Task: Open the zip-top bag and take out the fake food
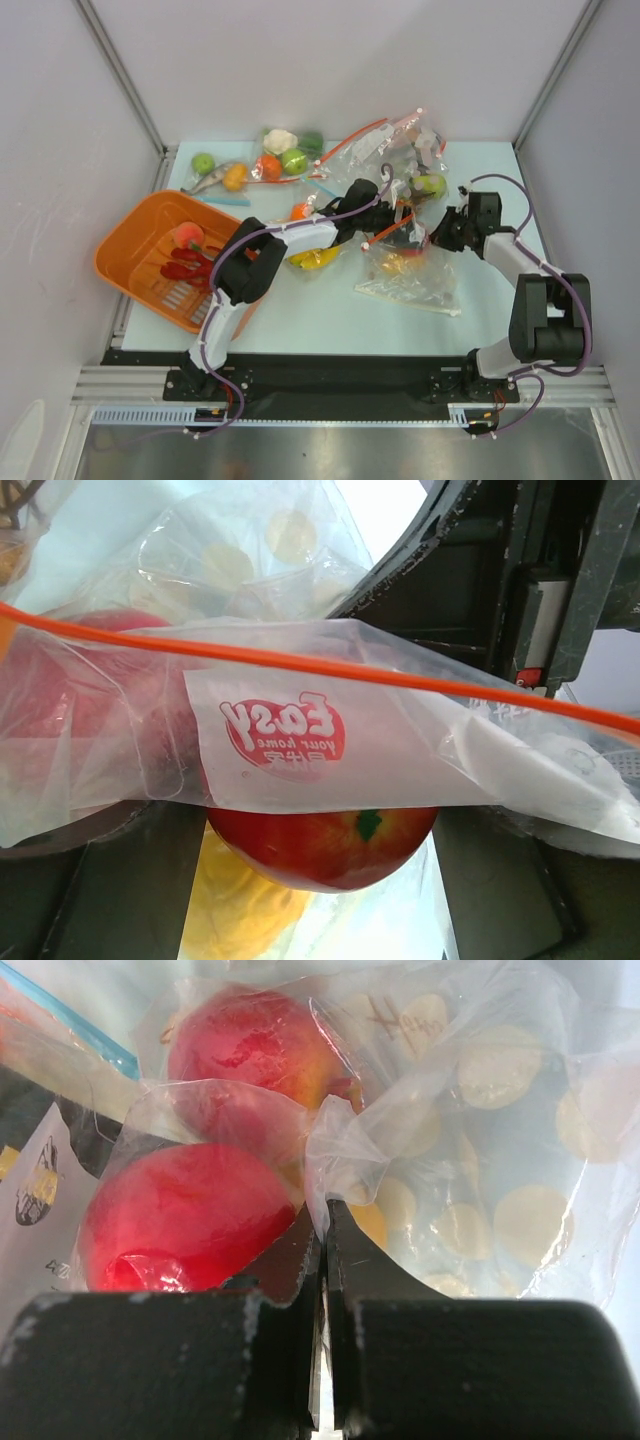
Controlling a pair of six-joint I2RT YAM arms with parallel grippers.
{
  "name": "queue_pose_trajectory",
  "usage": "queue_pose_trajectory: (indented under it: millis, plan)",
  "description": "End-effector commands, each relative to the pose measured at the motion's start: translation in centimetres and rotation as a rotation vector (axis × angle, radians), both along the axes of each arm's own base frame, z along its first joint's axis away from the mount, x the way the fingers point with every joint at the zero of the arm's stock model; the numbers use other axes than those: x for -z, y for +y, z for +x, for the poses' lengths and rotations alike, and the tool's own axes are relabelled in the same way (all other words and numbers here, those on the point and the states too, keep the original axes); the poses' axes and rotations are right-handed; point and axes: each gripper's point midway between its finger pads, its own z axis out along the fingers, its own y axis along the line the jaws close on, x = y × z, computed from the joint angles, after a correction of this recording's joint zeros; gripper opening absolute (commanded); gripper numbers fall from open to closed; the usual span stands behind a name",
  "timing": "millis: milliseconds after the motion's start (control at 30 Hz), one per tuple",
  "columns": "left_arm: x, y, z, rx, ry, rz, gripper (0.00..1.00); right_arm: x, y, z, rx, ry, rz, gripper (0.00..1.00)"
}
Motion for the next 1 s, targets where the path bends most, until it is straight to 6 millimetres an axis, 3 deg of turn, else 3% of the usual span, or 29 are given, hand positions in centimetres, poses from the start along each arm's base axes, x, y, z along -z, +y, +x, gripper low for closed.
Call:
queue_pose_trajectory:
  millis: [0, 100, 267, 533, 967]
  plan:
    - [-1.5, -1.0, -0.5, 0.009, -0.078, -0.022, 0.18, -1.6, 1.3, -0.8, -0.047, -0.032, 0.052, 0.0]
    - [-2.0, -0.5, -1.0, 0.021, -0.086, -0.025, 0.0, -1.9, -0.2, -0.8, 0.014, -0.035, 0.079, 0.0]
    - [-2.3, 1.0, -2.2, 0.045, -0.098, -0.018, 0.0, -2.7, -3.5, -0.8, 0.107, -0.054, 0.086, 0.0]
    - [-3.2, 4.1, -3.1, 0.051, -0.117, 0.009, 0.0, -2.9, -5.7, -1.2, 0.167, -0.063, 0.079, 0.0]
    - [-7.9, 9.4, -3.3, 0.008, -0.169, -0.027, 0.0, -5.7, -8.6, -0.6, 0.25, -0.128, 0.105, 0.0]
